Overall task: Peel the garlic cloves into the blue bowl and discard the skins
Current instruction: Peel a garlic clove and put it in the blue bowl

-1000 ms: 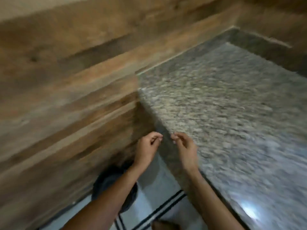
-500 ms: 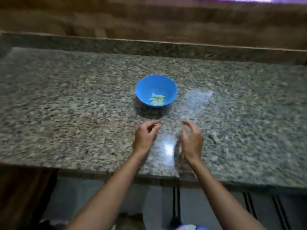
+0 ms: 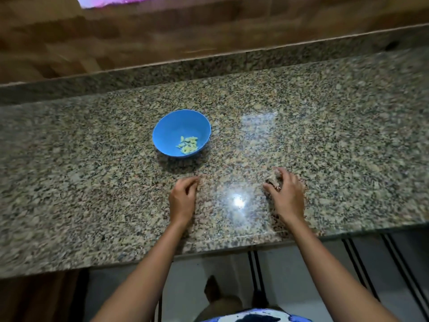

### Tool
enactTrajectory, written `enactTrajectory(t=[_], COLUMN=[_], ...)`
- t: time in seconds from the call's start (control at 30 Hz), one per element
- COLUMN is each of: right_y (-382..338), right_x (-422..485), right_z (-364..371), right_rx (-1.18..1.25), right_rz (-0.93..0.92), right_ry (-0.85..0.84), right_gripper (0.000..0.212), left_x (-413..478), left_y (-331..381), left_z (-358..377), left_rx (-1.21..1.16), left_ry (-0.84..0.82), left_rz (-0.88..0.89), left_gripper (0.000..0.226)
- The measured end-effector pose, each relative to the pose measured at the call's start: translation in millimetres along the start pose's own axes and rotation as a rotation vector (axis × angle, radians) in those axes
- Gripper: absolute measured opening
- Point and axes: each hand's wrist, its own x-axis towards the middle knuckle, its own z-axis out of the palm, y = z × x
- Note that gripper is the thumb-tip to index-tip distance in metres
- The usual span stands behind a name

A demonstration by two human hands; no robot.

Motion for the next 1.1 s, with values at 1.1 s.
enactTrajectory(t=[1.1], right_y=[-51], right_x=[-13], right_z=[8], right_rx=[1.189], right_rz=[0.503], right_ry=[-0.395], right_gripper=[0.013], left_x=[60], left_y=[84], left_z=[-20], left_rx=[-0.005], left_ry=[-0.005], left_rz=[0.103], left_gripper=[0.024])
